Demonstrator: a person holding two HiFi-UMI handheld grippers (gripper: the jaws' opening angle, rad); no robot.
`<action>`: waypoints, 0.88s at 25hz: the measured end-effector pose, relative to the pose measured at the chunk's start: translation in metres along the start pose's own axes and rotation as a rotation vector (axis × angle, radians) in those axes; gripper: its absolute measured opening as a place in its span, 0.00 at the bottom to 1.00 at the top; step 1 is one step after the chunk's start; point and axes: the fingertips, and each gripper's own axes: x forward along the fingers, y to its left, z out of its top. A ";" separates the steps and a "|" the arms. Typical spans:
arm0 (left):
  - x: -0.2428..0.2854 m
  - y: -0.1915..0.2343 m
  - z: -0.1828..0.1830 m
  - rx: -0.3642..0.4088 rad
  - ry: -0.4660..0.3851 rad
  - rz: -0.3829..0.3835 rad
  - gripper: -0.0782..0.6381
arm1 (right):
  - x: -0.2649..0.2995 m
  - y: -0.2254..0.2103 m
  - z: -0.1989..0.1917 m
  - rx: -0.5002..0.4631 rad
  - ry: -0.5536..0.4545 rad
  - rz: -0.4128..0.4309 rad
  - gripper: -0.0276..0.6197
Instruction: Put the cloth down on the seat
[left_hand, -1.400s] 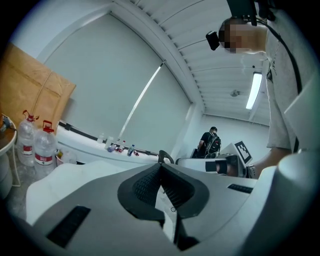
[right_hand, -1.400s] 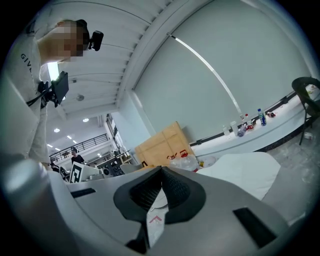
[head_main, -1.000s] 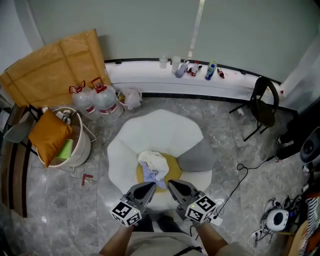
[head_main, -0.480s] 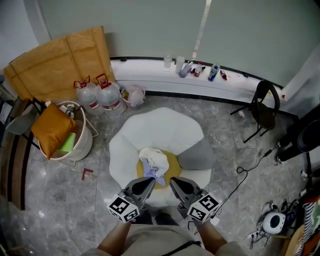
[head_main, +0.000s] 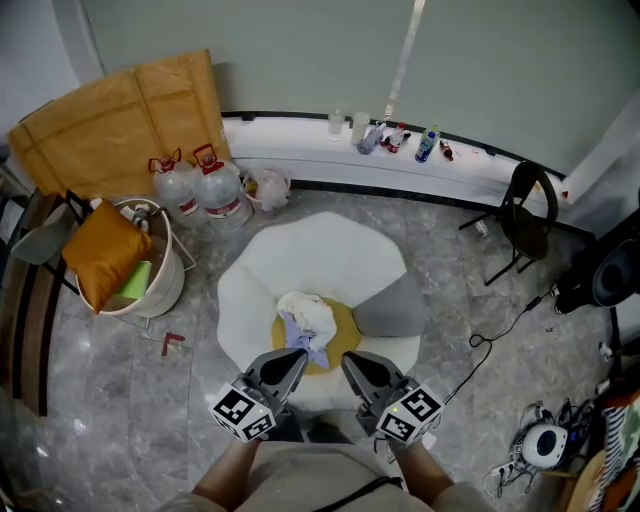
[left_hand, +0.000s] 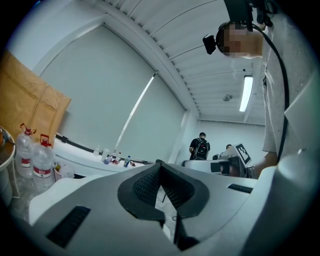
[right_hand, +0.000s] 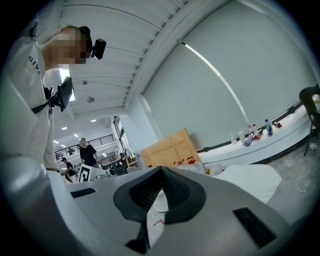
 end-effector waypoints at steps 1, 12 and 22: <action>0.000 -0.001 0.001 0.001 0.000 -0.002 0.13 | 0.000 0.001 0.001 -0.001 0.000 0.002 0.07; -0.004 0.000 -0.005 -0.010 0.010 0.001 0.13 | 0.000 -0.002 -0.005 0.016 0.018 0.013 0.07; -0.010 0.008 -0.007 -0.014 0.019 0.022 0.13 | 0.009 -0.004 -0.006 0.015 0.010 0.020 0.07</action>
